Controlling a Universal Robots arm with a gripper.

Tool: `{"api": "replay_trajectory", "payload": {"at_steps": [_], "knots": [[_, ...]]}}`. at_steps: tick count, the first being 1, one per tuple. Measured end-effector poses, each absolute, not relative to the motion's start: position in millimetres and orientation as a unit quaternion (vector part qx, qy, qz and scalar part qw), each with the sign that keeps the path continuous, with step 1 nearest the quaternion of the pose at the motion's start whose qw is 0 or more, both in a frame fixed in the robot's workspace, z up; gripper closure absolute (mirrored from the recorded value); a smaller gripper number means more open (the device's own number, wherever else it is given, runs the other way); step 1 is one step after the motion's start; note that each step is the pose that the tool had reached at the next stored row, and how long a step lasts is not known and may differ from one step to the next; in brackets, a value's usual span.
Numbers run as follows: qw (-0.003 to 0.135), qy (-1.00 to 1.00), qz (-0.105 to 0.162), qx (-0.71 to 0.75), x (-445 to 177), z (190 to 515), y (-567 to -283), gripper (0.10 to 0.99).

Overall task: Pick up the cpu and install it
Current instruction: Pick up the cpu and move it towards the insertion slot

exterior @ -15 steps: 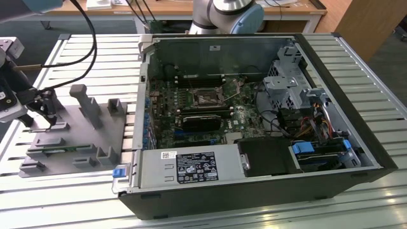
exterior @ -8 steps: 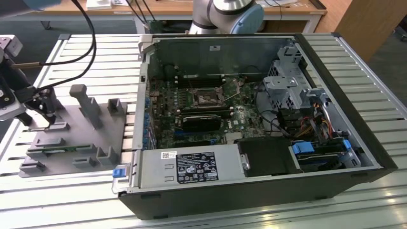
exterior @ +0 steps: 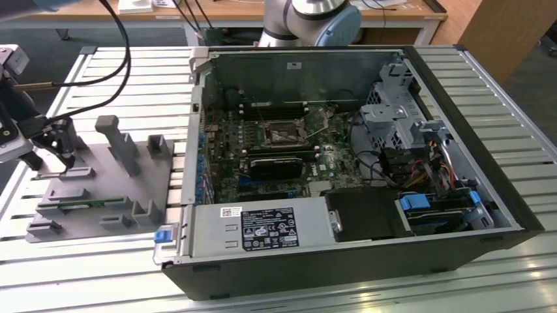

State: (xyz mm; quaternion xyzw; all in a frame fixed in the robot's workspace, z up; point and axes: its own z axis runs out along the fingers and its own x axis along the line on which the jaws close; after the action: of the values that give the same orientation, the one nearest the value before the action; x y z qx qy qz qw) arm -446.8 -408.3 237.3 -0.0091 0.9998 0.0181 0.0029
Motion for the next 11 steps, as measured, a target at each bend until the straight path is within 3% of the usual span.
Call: {"api": "replay_trajectory", "payload": {"at_steps": [11], "knots": [[0.003, 1.0, 0.018, -0.009, -446.8, 245.2, -407.9, 0.545]]}}
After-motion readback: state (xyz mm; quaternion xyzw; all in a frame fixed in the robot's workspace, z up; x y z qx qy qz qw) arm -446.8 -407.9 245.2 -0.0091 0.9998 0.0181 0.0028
